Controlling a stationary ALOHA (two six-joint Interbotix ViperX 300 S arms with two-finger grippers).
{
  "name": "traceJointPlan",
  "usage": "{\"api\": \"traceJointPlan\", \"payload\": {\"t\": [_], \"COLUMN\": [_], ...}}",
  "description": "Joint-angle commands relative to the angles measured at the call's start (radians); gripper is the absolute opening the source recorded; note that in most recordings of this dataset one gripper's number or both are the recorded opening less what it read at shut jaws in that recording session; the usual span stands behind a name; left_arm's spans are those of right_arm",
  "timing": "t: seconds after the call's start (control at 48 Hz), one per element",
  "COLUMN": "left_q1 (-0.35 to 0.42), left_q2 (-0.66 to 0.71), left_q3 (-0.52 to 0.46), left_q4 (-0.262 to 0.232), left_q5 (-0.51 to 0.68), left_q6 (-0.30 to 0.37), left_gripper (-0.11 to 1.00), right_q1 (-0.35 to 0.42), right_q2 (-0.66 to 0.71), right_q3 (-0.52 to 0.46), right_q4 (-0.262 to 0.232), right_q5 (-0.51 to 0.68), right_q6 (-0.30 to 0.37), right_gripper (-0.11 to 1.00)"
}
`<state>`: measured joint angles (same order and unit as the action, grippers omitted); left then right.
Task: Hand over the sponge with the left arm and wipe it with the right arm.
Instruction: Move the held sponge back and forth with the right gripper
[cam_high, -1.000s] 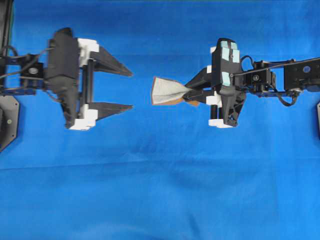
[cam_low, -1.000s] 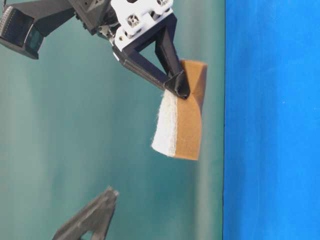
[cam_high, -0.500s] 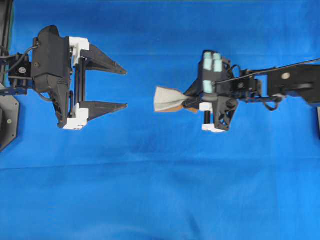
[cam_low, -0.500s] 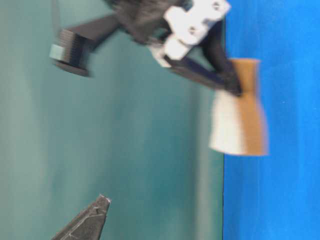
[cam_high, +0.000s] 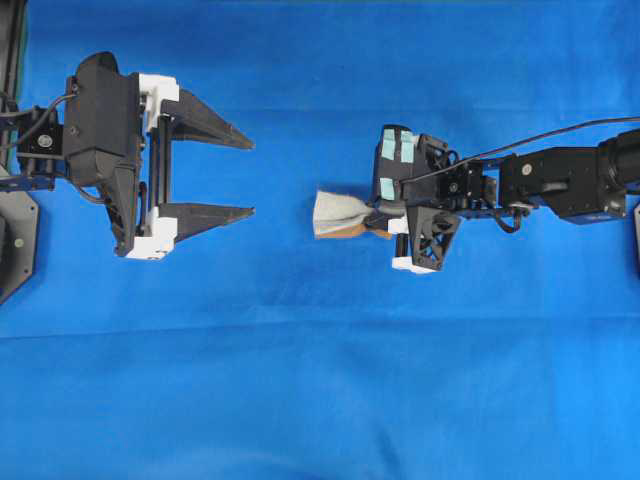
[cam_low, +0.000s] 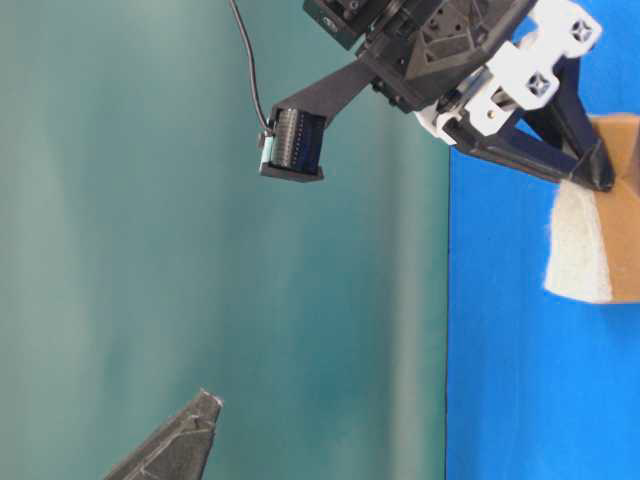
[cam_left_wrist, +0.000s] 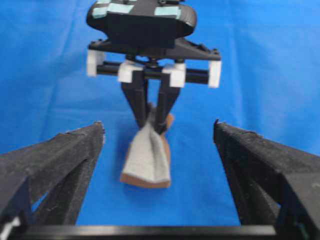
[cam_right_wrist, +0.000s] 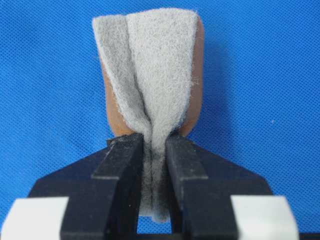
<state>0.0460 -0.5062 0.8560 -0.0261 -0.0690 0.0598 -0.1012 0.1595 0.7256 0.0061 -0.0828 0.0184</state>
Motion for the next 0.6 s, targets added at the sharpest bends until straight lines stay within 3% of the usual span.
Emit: {"api": "traceJointPlan", "payload": {"t": [0.0,0.396,0.583], "left_q1": [-0.003,-0.003,-0.003], "left_q2": [-0.009,-0.008,-0.008], "left_q3": [-0.011,-0.009,-0.009], "left_q4": [0.000,0.000,-0.002], "left_q5": [-0.011,-0.011,-0.011], "left_q6": [0.002,0.002,0.003], "left_gripper": [0.88,0.88,0.88], "right_q1": [-0.029,-0.256,-0.287], "right_q2": [-0.008,-0.008,-0.002], "right_q3": [-0.006,0.000,-0.006], "right_q4": [0.003,-0.028,-0.043], "right_q5": [-0.006,-0.121,-0.124], "right_q6": [-0.003,-0.020,-0.021], "right_gripper": [0.19,0.19,0.19]}}
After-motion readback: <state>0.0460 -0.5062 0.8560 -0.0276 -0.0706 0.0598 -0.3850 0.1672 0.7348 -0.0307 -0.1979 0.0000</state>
